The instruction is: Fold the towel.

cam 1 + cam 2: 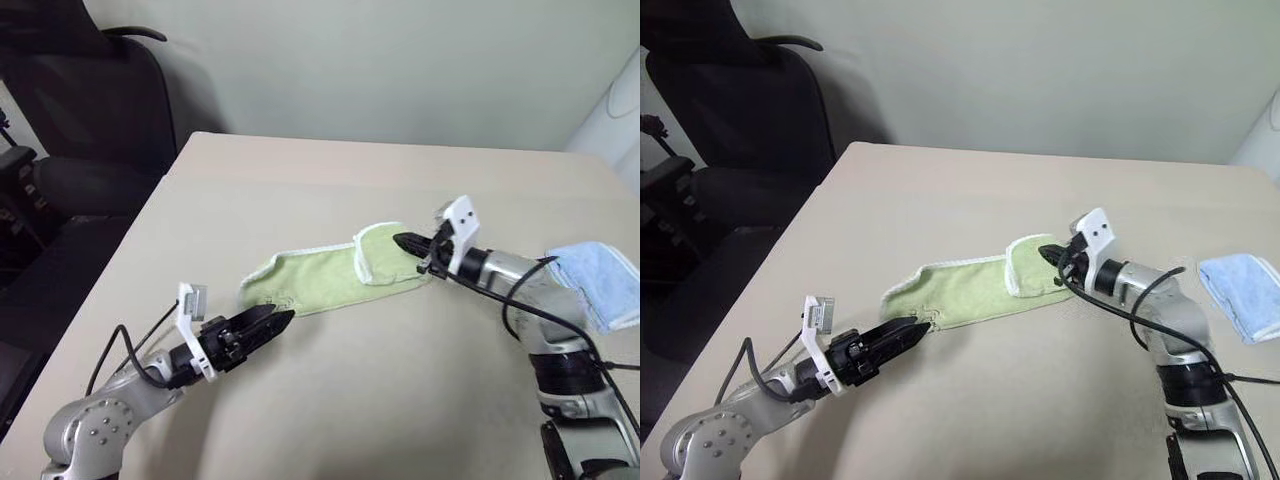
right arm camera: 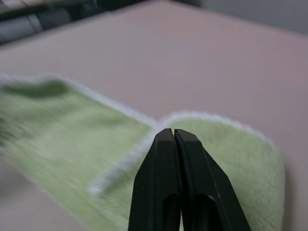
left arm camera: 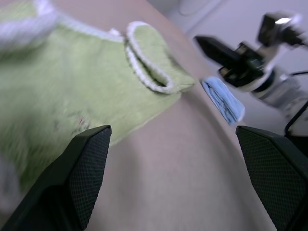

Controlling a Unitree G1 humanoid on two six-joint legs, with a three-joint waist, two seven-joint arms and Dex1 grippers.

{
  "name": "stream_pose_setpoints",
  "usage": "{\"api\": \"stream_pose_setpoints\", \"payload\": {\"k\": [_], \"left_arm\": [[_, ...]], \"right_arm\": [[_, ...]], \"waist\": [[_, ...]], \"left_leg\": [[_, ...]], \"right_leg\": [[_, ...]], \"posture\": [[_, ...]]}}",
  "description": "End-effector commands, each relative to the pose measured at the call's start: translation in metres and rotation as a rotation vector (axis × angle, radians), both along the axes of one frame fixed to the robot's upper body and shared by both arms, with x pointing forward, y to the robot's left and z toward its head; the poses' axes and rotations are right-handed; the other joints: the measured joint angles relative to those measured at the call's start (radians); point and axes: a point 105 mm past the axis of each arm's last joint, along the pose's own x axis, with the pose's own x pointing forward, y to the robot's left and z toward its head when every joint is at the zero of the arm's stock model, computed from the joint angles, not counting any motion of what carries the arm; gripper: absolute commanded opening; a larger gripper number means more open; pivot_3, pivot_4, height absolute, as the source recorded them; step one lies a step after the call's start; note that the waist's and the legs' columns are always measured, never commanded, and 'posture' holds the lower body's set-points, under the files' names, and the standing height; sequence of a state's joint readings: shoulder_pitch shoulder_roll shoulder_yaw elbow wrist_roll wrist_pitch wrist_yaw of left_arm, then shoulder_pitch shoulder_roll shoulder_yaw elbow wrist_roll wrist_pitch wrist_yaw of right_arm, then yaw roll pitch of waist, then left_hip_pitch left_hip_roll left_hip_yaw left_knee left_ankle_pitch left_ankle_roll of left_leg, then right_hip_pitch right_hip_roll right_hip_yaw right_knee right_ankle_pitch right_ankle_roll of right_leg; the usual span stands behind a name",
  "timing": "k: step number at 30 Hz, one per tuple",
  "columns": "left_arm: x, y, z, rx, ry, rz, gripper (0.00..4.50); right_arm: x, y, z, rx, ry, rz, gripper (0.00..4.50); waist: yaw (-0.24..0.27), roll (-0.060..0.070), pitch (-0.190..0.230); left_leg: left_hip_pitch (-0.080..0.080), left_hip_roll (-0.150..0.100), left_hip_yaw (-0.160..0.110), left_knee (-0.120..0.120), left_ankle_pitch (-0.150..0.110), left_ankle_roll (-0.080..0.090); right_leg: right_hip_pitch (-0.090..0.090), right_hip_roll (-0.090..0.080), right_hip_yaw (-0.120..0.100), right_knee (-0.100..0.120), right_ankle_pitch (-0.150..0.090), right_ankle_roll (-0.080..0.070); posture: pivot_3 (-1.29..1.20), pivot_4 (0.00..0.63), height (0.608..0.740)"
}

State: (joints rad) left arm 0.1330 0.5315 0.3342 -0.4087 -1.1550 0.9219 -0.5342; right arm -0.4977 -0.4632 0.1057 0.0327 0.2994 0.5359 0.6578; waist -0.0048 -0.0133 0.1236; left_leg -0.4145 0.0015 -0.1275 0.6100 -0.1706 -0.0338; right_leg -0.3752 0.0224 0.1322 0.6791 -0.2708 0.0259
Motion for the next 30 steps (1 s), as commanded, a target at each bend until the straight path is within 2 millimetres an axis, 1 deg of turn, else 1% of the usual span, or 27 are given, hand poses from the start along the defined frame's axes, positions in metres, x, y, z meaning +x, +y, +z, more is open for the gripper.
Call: {"api": "stream_pose_setpoints", "payload": {"k": [1, 2, 4, 5, 8, 11, 12, 15, 17, 18, 19, 22, 23, 24, 28, 29, 30], "left_arm": [[-0.005, -0.005, 0.001, -0.01, 0.029, 0.015, 4.5], [-0.005, -0.005, -0.003, -0.015, 0.06, 0.03, 4.5], [-0.006, -0.004, -0.011, -0.017, 0.12, 0.065, 4.5], [-0.006, -0.003, -0.014, -0.021, 0.143, 0.079, 4.5], [-0.006, -0.001, -0.023, -0.11, 0.237, 0.153, 4.5], [-0.006, 0.0, -0.031, -0.13, 0.302, 0.195, 4.5], [-0.004, 0.003, -0.037, -0.153, 0.339, 0.234, 4.5], [0.005, 0.016, -0.049, -0.232, 0.411, 0.37, 4.5], [0.011, 0.022, -0.054, -0.255, 0.439, 0.43, 4.13], [0.014, 0.025, -0.056, -0.245, 0.439, 0.452, 3.87], [0.015, 0.027, -0.056, -0.238, 0.438, 0.464, 3.51], [0.022, 0.031, -0.054, -0.245, 0.431, 0.485, 2.36], [0.026, 0.032, -0.053, -0.237, 0.42, 0.491, 2.01], [0.028, 0.033, -0.052, -0.23, 0.412, 0.495, 1.57], [0.035, 0.034, -0.047, -0.218, 0.378, 0.493, 0.19], [0.036, 0.034, -0.045, -0.22, 0.368, 0.491, 0.07], [0.036, 0.035, -0.043, -0.223, 0.361, 0.49, 0.07]], "right_arm": [[0.011, 0.009, -0.024, -0.064, -0.011, 0.012, 0.03], [0.011, 0.012, -0.031, -0.082, -0.009, 0.023, 0.03], [0.011, 0.017, -0.039, -0.095, -0.012, 0.044, 0.03], [0.011, 0.019, -0.041, -0.093, -0.015, 0.051, 0.03], [0.008, 0.024, -0.044, -0.091, -0.024, 0.079, 0.03], [0.007, 0.026, -0.047, -0.097, -0.028, 0.088, 0.03], [0.007, 0.027, -0.047, -0.097, -0.03, 0.089, 0.03], [0.005, 0.029, -0.048, -0.097, -0.035, 0.091, 0.03], [0.004, 0.03, -0.049, -0.099, -0.036, 0.092, 0.0], [0.003, 0.03, -0.05, -0.101, -0.036, 0.093, 0.0], [0.002, 0.03, -0.05, -0.102, -0.036, 0.094, 0.0], [-0.001, 0.031, -0.052, -0.102, -0.034, 0.097, 0.0], [-0.002, 0.031, -0.052, -0.101, -0.032, 0.097, 0.0], [-0.003, 0.031, -0.053, -0.101, -0.032, 0.097, 0.0], [-0.007, 0.033, -0.054, -0.096, -0.027, 0.098, 0.0], [-0.008, 0.033, -0.054, -0.095, -0.026, 0.098, 0.0], [-0.009, 0.034, -0.055, -0.094, -0.025, 0.097, 0.0]], "waist": [[0.003, 0.0, 0.0], [0.003, 0.0, 0.0], [0.004, 0.0, 0.0], [0.004, -0.001, -0.001], [0.0, -0.002, -0.001], [0.0, -0.002, -0.001], [0.0, -0.001, -0.001], [0.001, 0.0, -0.002], [0.001, 0.002, -0.002], [0.001, 0.002, -0.002], [0.001, 0.002, -0.002], [0.001, 0.002, -0.002], [0.0, 0.002, -0.002], [0.0, 0.002, -0.002], [0.001, 0.004, -0.003], [0.001, 0.004, -0.004], [0.002, 0.004, -0.004]], "left_leg": [[-0.002, 0.0, 0.0, 0.0, 0.0, 0.0], [-0.004, 0.0, 0.0, 0.0, -0.001, -0.001], [-0.006, 0.0, 0.001, 0.0, -0.002, -0.003], [-0.006, 0.001, 0.001, 0.0, -0.003, -0.003], [-0.005, 0.002, 0.001, 0.0, -0.005, -0.005], [-0.003, 0.006, 0.002, 0.0, -0.006, -0.006], [-0.001, 0.007, 0.002, 0.0, -0.006, -0.007], [0.006, 0.008, 0.003, -0.001, -0.007, -0.009], [0.014, 0.008, 0.003, -0.001, -0.008, -0.01], [0.018, 0.009, 0.002, -0.001, -0.009, -0.011], [0.021, 0.009, 0.002, -0.001, -0.009, -0.011], [0.026, 0.011, 0.002, -0.002, -0.015, -0.021], [0.026, 0.011, 0.002, -0.002, -0.015, -0.021], [0.026, 0.011, 0.002, -0.002, -0.015, -0.021], [0.027, 0.013, 0.0, -0.002, -0.014, -0.02], [0.028, 0.013, 0.0, -0.002, -0.014, -0.021], [0.029, 0.013, -0.001, -0.004, -0.014, -0.021]], "right_leg": [[0.0, 0.0, 0.0, 0.0, 0.0, 0.0], [-0.002, 0.0, 0.0, 0.001, 0.0, -0.001], [-0.005, 0.0, -0.001, 0.001, 0.0, 0.0], [-0.005, 0.0, -0.001, 0.001, 0.0, 0.0], [-0.004, 0.001, -0.002, 0.0, 0.001, 0.0], [-0.003, 0.004, -0.002, 0.0, 0.0, -0.001], [-0.001, 0.006, -0.002, 0.0, -0.002, -0.005], [0.006, 0.008, -0.002, 0.0, -0.005, -0.008], [0.013, 0.009, -0.001, 0.0, -0.007, -0.01], [0.016, 0.009, 0.0, 0.0, -0.009, -0.01], [0.017, 0.01, 0.0, 0.0, -0.011, -0.008], [0.021, 0.013, 0.001, 0.001, -0.016, -0.009], [0.022, 0.014, 0.001, 0.001, -0.016, -0.009], [0.022, 0.017, 0.002, 0.001, -0.015, -0.01], [0.022, 0.026, 0.005, 0.001, -0.015, -0.012], [0.023, 0.027, 0.005, 0.001, -0.015, -0.012], [0.023, 0.028, 0.004, 0.001, -0.016, -0.013]], "posture": [[0.0, 0.15, 0.74], [0.0, 0.15, 0.74], [0.0, 0.15, 0.74], [0.0, 0.15, 0.74], [0.0, 0.15, 0.74], [0.0, 0.15, 0.74], [0.0, 0.15, 0.74], [0.0, 0.15, 0.74], [0.0, 0.15, 0.74], [0.0, 0.15, 0.74], [0.0, 0.15, 0.74], [0.0, 0.15, 0.74], [0.0, 0.15, 0.74], [0.0, 0.15, 0.74], [0.0, 0.15, 0.74], [0.0, 0.15, 0.74], [0.0, 0.15, 0.74]]}}
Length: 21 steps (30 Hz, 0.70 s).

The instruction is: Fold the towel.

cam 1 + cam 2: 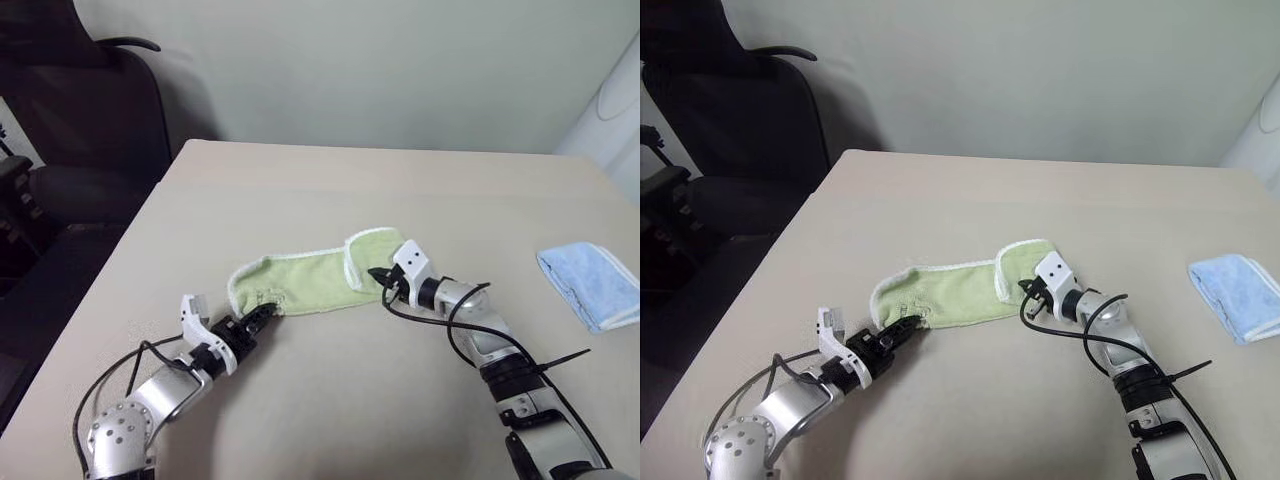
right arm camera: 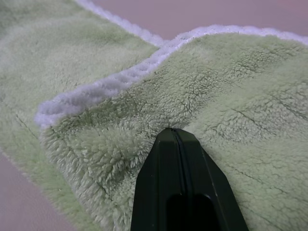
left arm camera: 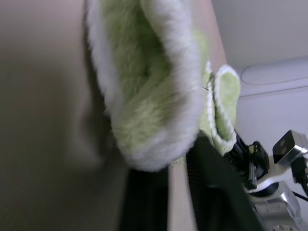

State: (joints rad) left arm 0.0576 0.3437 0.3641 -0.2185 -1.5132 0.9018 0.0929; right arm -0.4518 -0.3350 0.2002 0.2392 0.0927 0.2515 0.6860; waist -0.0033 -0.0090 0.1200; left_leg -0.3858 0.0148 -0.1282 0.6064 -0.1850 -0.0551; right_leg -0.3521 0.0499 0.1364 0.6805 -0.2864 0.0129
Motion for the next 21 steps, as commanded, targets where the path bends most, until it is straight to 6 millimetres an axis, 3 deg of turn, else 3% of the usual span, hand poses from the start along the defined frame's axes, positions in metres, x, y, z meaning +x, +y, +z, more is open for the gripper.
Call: {"api": "stream_pose_setpoints", "payload": {"k": [1, 7, 11, 13, 17, 21], "left_arm": [[0.004, 0.021, -0.003, 0.035, -0.002, 0.082, 0.07], [0.005, 0.016, 0.042, 0.201, -0.261, -0.062, 0.07], [0.014, -0.005, 0.068, 0.532, -0.447, -0.265, 0.07], [0.022, -0.021, 0.083, 0.618, -0.532, -0.341, 0.07], [0.037, -0.071, 0.107, 0.81, -0.721, -0.56, 0.07], [0.046, -0.128, 0.119, 0.89, -0.893, -0.765, 0.07]], "right_arm": [[-0.006, 0.005, -0.002, 0.0, 0.008, 0.018, 0.0], [-0.01, 0.003, -0.006, 0.0, 0.027, 0.01, 0.0], [-0.012, -0.002, -0.01, -0.007, 0.044, -0.007, 0.0], [-0.012, -0.004, -0.012, -0.009, 0.051, -0.019, 0.0], [-0.011, -0.01, -0.011, -0.005, 0.047, -0.057, 0.0], [-0.01, -0.028, 0.007, 0.024, -0.002, -0.124, 0.0]], "waist": [[0.0, 0.0, 0.0], [0.001, -0.009, 0.001], [0.001, -0.016, 0.001], [0.007, -0.019, 0.0], [0.012, -0.022, 0.001], [0.018, -0.022, 0.001]], "left_leg": [[0.001, 0.0, 0.0, -0.002, 0.0, 0.0], [-0.002, 0.007, -0.001, -0.006, -0.003, -0.005], [-0.004, 0.016, -0.001, -0.006, -0.007, -0.007], [-0.005, 0.017, -0.002, -0.006, -0.009, -0.007], [-0.005, 0.017, -0.002, -0.005, -0.011, -0.006], [-0.008, 0.017, -0.003, -0.002, -0.013, -0.004]], "right_leg": [[0.0, 0.001, 0.0, 0.0, 0.0, -0.001], [-0.003, 0.011, 0.0, 0.0, -0.004, -0.005], [-0.005, 0.014, 0.001, -0.001, 0.001, -0.009], [-0.005, 0.015, 0.0, -0.002, 0.002, -0.007], [-0.003, 0.014, 0.001, -0.004, 0.002, -0.006], [-0.004, 0.013, 0.001, -0.007, 0.004, -0.004]], "posture": [[0.0, 0.15, 0.74], [0.0, 0.15, 0.74], [0.0, 0.15, 0.74], [0.0, 0.15, 0.74], [0.0, 0.15, 0.74], [0.0, 0.15, 0.74]]}}
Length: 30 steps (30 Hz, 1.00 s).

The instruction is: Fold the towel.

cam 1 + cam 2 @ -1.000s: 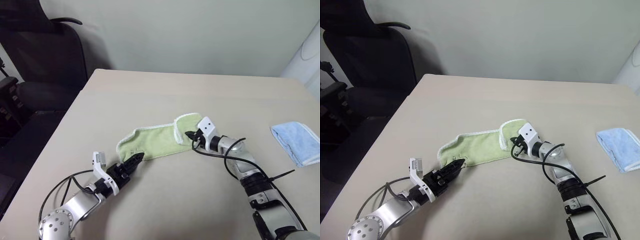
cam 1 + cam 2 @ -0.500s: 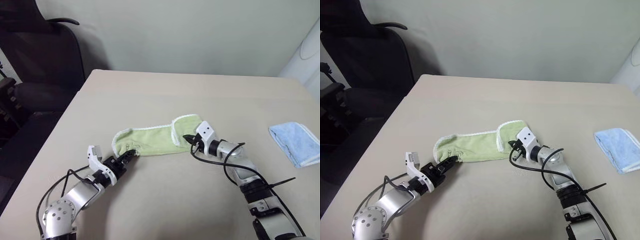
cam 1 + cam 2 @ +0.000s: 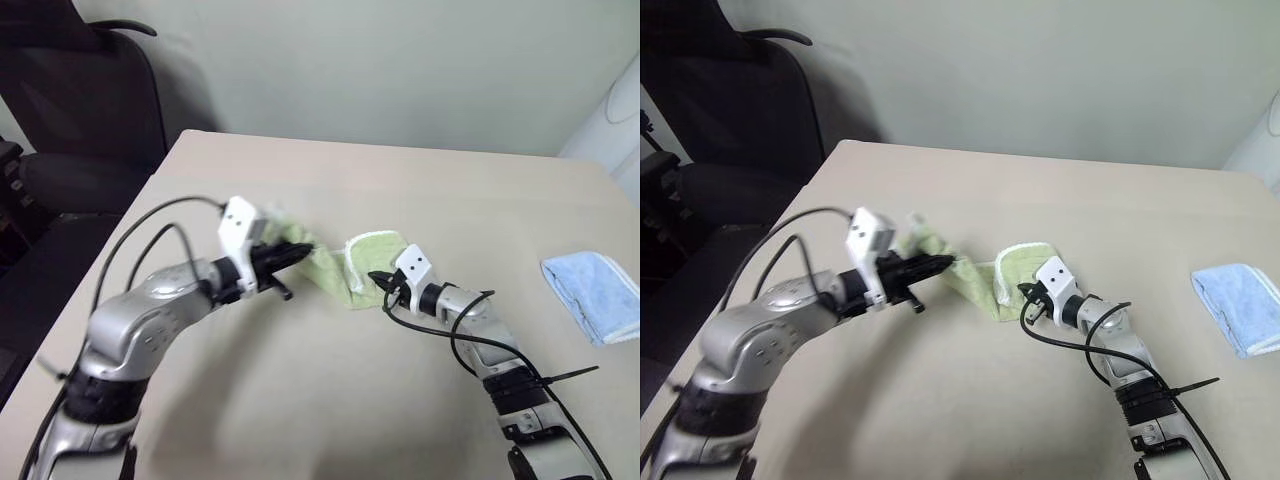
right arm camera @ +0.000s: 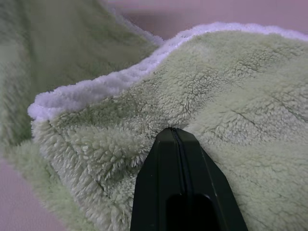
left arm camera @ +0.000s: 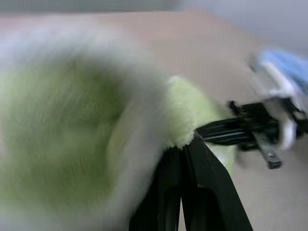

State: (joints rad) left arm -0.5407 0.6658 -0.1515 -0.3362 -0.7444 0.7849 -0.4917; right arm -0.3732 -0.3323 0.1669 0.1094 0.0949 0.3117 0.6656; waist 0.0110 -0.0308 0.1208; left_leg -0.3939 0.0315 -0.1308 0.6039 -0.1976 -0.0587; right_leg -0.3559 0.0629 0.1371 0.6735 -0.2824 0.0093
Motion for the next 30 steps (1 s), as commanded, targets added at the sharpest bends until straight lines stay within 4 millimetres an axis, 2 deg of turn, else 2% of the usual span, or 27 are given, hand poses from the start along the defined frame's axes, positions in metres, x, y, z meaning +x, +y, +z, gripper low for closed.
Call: {"api": "stream_pose_setpoints", "payload": {"k": [1, 3, 6, 9, 12, 13, 14, 15, 18, 19, 21, 23, 26, 28, 30], "left_arm": [[-0.001, -0.045, 0.006, 0.102, -0.1, -0.191, 0.07], [0.001, -0.071, 0.001, 0.181, -0.124, -0.293, 0.07], [0.004, -0.096, -0.01, 0.257, -0.139, -0.388, 0.07], [0.01, -0.112, -0.029, 0.323, -0.124, -0.43, 0.07], [0.015, -0.123, -0.041, 0.345, -0.105, -0.445, 0.07], [0.015, -0.126, -0.043, 0.342, -0.1, -0.453, 0.48], [0.015, -0.129, -0.045, 0.332, -0.09, -0.461, 0.62], [0.015, -0.132, -0.046, 0.323, -0.082, -0.464, 0.96], [0.018, -0.134, -0.049, 0.285, -0.057, -0.444, 2.02], [0.019, -0.133, -0.043, 0.22, -0.022, -0.432, 2.35], [0.02, -0.124, -0.022, 0.034, 0.036, -0.404, 2.35], [0.022, -0.112, -0.009, -0.079, 0.068, -0.37, 2.35], [0.029, -0.077, 0.007, -0.234, 0.081, -0.269, 2.35], [0.041, -0.032, -0.002, -0.2, 0.033, -0.082, 2.35], [0.046, -0.005, -0.011, -0.166, 0.022, 0.033, 2.35]], "right_arm": [[0.001, -0.03, 0.01, 0.005, -0.015, -0.106, 0.0], [0.001, -0.05, 0.03, 0.033, -0.06, -0.174, 0.0], [-0.002, -0.08, 0.054, 0.053, -0.116, -0.278, 0.0], [-0.007, -0.115, 0.072, 0.042, -0.163, -0.408, 0.0], [-0.011, -0.141, 0.077, 0.004, -0.186, -0.518, 0.0], [-0.012, -0.147, 0.077, -0.006, -0.191, -0.548, 0.0], [-0.013, -0.153, 0.077, -0.013, -0.194, -0.578, 0.0], [-0.014, -0.156, 0.077, -0.018, -0.198, -0.594, 0.0], [-0.016, -0.149, 0.08, -0.016, -0.211, -0.57, 0.0], [-0.016, -0.142, 0.083, -0.018, -0.223, -0.544, 0.0], [-0.015, -0.124, 0.092, -0.016, -0.254, -0.479, 0.0], [-0.015, -0.111, 0.099, -0.008, -0.274, -0.432, 0.0], [-0.015, -0.084, 0.113, 0.033, -0.294, -0.324, 0.0], [-0.017, -0.05, 0.117, 0.056, -0.287, -0.176, 0.0], [-0.018, -0.03, 0.115, 0.054, -0.275, -0.096, 0.0]], "waist": [[0.004, 0.0, 0.001], [0.012, 0.001, 0.002], [0.017, 0.001, 0.002], [0.014, 0.001, 0.003], [0.01, 0.001, 0.003], [0.01, 0.001, 0.003], [0.011, 0.001, 0.003], [0.011, 0.001, 0.003], [0.011, 0.001, 0.003], [0.01, 0.001, 0.004], [0.008, 0.001, 0.004], [0.005, 0.002, 0.003], [0.001, 0.002, 0.003], [-0.007, 0.003, 0.003], [-0.01, 0.003, 0.003]], "left_leg": [[-0.001, 0.0, 0.0, 0.002, -0.001, 0.001], [-0.008, 0.0, -0.001, 0.005, -0.001, 0.002], [-0.015, 0.0, -0.001, 0.011, -0.002, 0.005], [-0.018, 0.0, -0.001, 0.011, -0.003, 0.008], [-0.02, 0.0, 0.0, 0.012, -0.004, 0.009], [-0.02, 0.0, 0.0, 0.012, -0.004, 0.01], [-0.02, 0.0, 0.0, 0.013, -0.004, 0.01], [-0.02, 0.0, 0.0, 0.012, -0.004, 0.011], [-0.021, -0.001, 0.001, 0.013, -0.004, 0.012], [-0.021, -0.001, 0.001, 0.013, -0.004, 0.013], [-0.022, -0.001, 0.001, 0.015, -0.005, 0.013], [-0.022, 0.0, 0.001, 0.018, -0.005, 0.014], [-0.022, 0.0, 0.001, 0.022, -0.004, 0.014], [-0.022, 0.0, 0.001, 0.024, -0.005, 0.016], [-0.02, 0.0, 0.001, 0.025, -0.006, 0.018]], "right_leg": [[0.0, 0.0, 0.0, 0.0, 0.0, 0.001], [-0.004, 0.0, 0.0, -0.001, 0.002, 0.004], [-0.006, -0.002, 0.0, -0.002, 0.005, 0.009], [-0.006, -0.003, 0.0, -0.011, 0.008, 0.013], [-0.007, -0.003, 0.001, -0.012, 0.01, 0.015], [-0.007, -0.003, 0.001, -0.012, 0.01, 0.015], [-0.007, -0.003, 0.001, -0.012, 0.01, 0.016], [-0.007, -0.003, 0.001, -0.012, 0.01, 0.016], [-0.007, -0.004, 0.002, -0.012, 0.01, 0.017], [-0.008, -0.004, 0.002, -0.012, 0.01, 0.018], [-0.009, -0.003, 0.002, -0.012, 0.01, 0.018], [-0.009, -0.003, 0.002, -0.011, 0.011, 0.018], [-0.008, -0.003, 0.002, -0.011, 0.011, 0.018], [-0.008, -0.002, 0.002, -0.011, 0.011, 0.019], [-0.008, -0.002, 0.003, -0.011, 0.011, 0.019]], "posture": [[0.0, 0.15, 0.74], [0.0, 0.15, 0.74], [0.0, 0.15, 0.74], [0.0, 0.15, 0.74], [0.0, 0.15, 0.74], [0.0, 0.15, 0.74], [0.0, 0.15, 0.74], [0.0, 0.15, 0.74], [0.0, 0.15, 0.74], [0.0, 0.15, 0.74], [0.0, 0.15, 0.74], [0.0, 0.15, 0.74], [0.0, 0.15, 0.74], [0.0, 0.15, 0.74], [0.0, 0.15, 0.74]]}}
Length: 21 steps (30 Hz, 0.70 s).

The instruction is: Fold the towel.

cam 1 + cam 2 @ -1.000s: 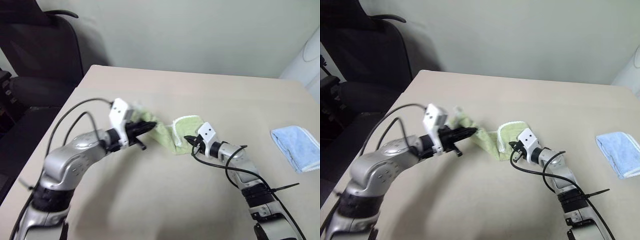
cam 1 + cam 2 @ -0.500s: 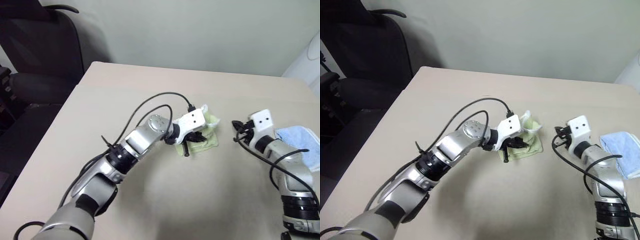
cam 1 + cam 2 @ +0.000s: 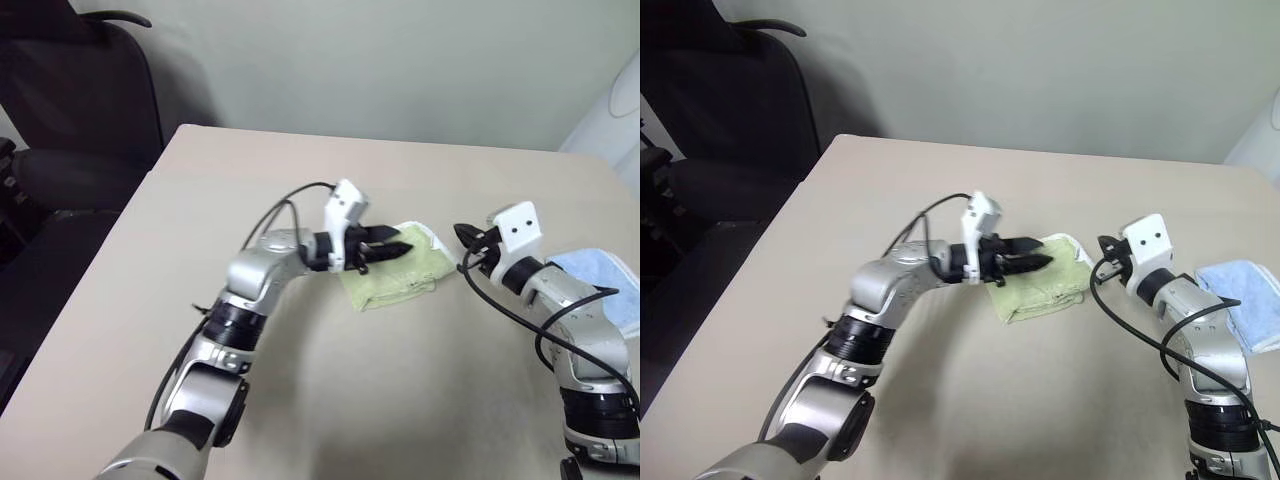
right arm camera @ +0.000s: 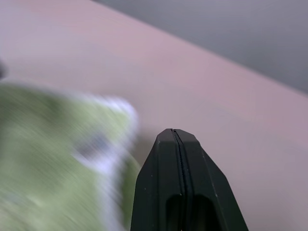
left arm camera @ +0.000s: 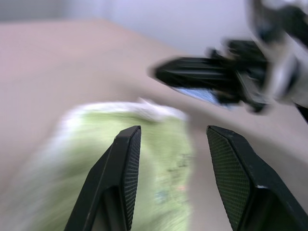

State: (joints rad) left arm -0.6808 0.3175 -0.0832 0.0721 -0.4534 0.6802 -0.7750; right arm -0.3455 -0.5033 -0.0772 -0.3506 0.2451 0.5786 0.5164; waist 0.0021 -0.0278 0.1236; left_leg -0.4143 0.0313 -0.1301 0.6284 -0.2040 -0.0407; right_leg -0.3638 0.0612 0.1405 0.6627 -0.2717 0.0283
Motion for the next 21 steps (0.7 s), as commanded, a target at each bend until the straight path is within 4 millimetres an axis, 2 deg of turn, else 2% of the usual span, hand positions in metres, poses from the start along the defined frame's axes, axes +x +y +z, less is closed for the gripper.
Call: {"api": "stream_pose_setpoints", "payload": {"k": [1, 3, 5, 8, 12, 14, 17, 21], "left_arm": [[0.007, 0.038, -0.002, 0.027, -0.037, 0.175, 2.35], [0.012, 0.064, -0.019, 0.085, -0.029, 0.298, 2.35], [0.01, 0.08, -0.028, 0.118, -0.028, 0.37, 2.35], [0.002, 0.081, -0.028, 0.104, -0.046, 0.382, 2.35], [-0.007, 0.074, -0.028, 0.106, -0.053, 0.364, 2.35], [-0.009, 0.073, -0.029, 0.102, -0.043, 0.358, 2.35], [-0.014, 0.065, -0.032, 0.097, -0.024, 0.332, 2.37], [-0.014, 0.065, -0.032, 0.097, -0.02, 0.33, 2.37]], "right_arm": [[-0.005, 0.036, 0.004, -0.017, -0.009, 0.153, 0.0], [0.002, 0.047, -0.015, -0.033, 0.046, 0.176, 0.0], [0.01, 0.055, -0.044, -0.066, 0.124, 0.179, 0.0], [0.016, 0.055, -0.081, -0.106, 0.209, 0.173, 0.0], [0.019, 0.047, -0.103, -0.142, 0.253, 0.158, 0.0], [0.019, 0.044, -0.108, -0.15, 0.261, 0.151, 0.0], [0.016, 0.042, -0.104, -0.13, 0.249, 0.165, 0.59], [0.016, 0.042, -0.103, -0.127, 0.246, 0.168, 1.87]], "waist": [[0.0, 0.0, 0.0], [0.008, 0.0, 0.0], [0.017, -0.001, 0.0], [0.025, -0.001, 0.0], [0.028, -0.001, -0.001], [0.028, -0.001, -0.001], [0.027, -0.001, -0.001], [0.027, -0.001, -0.001]], "left_leg": [[0.0, 0.0, 0.0, 0.0, 0.0, 0.0], [-0.002, 0.0, -0.002, 0.001, 0.0, 0.0], [-0.002, 0.0, -0.003, 0.002, 0.0, 0.0], [-0.002, -0.001, -0.003, 0.002, 0.0, 0.001], [-0.006, -0.003, -0.002, 0.002, 0.0, 0.001], [-0.004, -0.002, -0.002, 0.002, 0.0, 0.001], [-0.003, -0.002, -0.002, 0.001, 0.0, 0.001], [-0.003, -0.002, -0.001, 0.002, 0.0, 0.001]], "right_leg": [[0.0, 0.001, 0.0, 0.0, 0.0, 0.0], [-0.001, 0.001, -0.001, 0.0, 0.0, 0.0], [-0.003, -0.001, -0.001, 0.0, 0.0, -0.001], [-0.004, -0.005, -0.003, -0.001, 0.002, -0.001], [-0.004, -0.008, -0.005, 0.0, 0.004, -0.002], [-0.002, -0.008, -0.005, 0.0, 0.005, -0.003], [-0.001, -0.008, -0.006, 0.0, 0.005, -0.004], [-0.001, -0.008, -0.006, 0.0, 0.006, -0.004]], "posture": [[0.0, 0.15, 0.74], [0.0, 0.15, 0.74], [0.0, 0.15, 0.74], [0.0, 0.15, 0.74], [0.0, 0.15, 0.74], [0.0, 0.15, 0.74], [0.0, 0.15, 0.74], [0.0, 0.15, 0.74]]}}
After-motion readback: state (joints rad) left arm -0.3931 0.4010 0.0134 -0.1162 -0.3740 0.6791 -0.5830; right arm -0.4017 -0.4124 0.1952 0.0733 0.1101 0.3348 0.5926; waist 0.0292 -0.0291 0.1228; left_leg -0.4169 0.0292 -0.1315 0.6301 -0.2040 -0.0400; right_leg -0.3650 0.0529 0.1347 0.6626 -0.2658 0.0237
